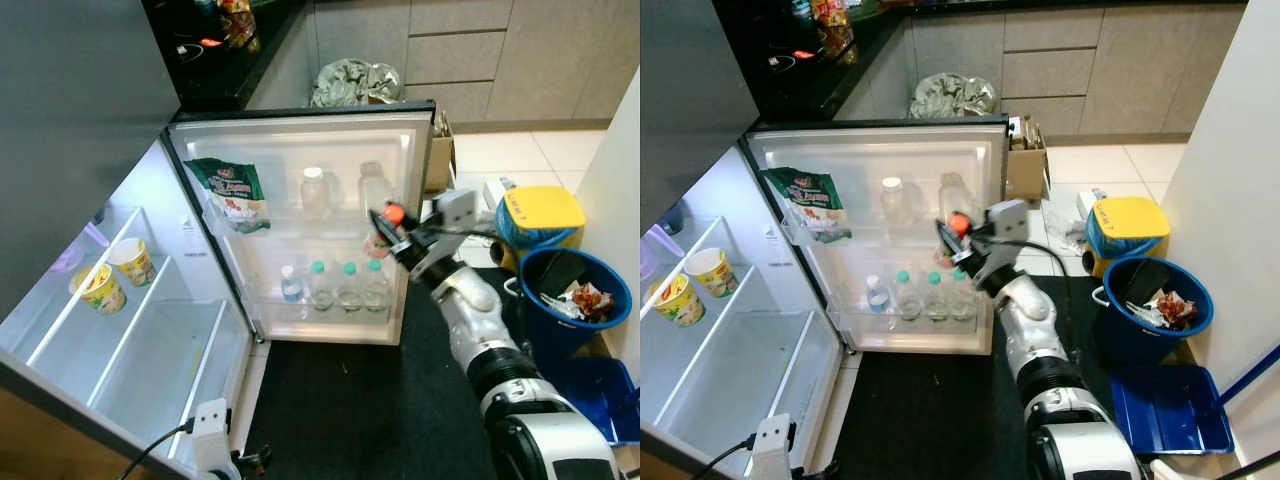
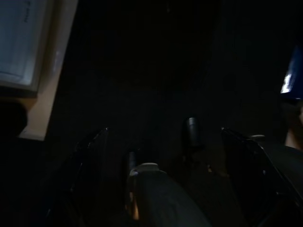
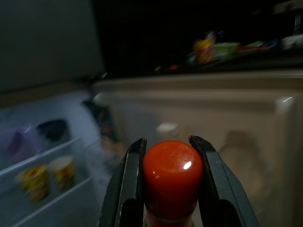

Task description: Restocking fridge

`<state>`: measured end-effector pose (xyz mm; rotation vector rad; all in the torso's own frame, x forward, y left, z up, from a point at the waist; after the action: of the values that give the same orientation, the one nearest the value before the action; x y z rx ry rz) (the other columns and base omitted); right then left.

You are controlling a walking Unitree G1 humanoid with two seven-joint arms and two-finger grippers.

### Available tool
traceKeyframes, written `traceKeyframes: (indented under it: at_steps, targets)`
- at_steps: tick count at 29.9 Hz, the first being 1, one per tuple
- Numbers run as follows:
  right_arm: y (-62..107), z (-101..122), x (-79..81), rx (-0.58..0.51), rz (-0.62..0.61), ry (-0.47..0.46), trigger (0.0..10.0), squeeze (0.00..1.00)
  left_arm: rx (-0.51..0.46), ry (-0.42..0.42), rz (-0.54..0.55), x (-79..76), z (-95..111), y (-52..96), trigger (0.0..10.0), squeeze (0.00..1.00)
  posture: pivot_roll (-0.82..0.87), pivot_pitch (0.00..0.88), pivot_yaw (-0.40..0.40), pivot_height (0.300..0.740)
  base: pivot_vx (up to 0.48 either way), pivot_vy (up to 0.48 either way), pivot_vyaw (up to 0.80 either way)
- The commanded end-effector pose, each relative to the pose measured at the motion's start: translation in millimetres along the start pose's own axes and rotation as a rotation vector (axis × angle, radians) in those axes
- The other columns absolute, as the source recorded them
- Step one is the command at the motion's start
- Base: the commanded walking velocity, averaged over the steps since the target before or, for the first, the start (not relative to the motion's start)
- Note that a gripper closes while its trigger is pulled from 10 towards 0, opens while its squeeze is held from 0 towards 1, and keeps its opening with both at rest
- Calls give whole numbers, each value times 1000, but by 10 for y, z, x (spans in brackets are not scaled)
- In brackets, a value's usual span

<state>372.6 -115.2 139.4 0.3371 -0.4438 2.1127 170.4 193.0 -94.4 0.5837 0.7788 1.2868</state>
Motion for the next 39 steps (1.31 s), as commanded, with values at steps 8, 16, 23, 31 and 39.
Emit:
traceKeyframes:
  at_steps: [8,16,23,31,39]
  targets:
    - [-105,200,79,-76,35,-43,10000,0,11,8,5,22,-46,21,10000,0,-36,0,63,740,303,0,0]
    - [-87,268,53,-99,20,-51,10000,0,2,48,0,5,-52,18,10000,0,-34,0,64,740,151,0,0]
    - [-71,370,2,-116,2,-26,10000,0,29,9,-32,-21,-97,25,10000,0,-33,0,61,740,0,-385,0]
    - [-42,417,-134,-73,-108,76,10000,0,41,7,-11,-20,-134,32,10000,0,-32,0,59,740,0,0,0]
    - [-55,352,-225,-36,-218,72,10000,0,38,8,-20,-26,-151,38,10000,0,-31,0,64,740,0,0,0]
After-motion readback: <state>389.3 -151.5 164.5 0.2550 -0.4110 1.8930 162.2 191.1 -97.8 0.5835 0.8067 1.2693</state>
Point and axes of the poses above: a point about 5 cm out from each wrist's last joint towards the gripper, its own y axis pointing back from the gripper into the wrist, its own z axis along the axis of the wrist's last joint, x = y × z, the point moved 1 cm from there along -y, pointing out of the wrist towards the gripper, and after that the axes turned 14 degrees about -y, right-handed, at the moved point
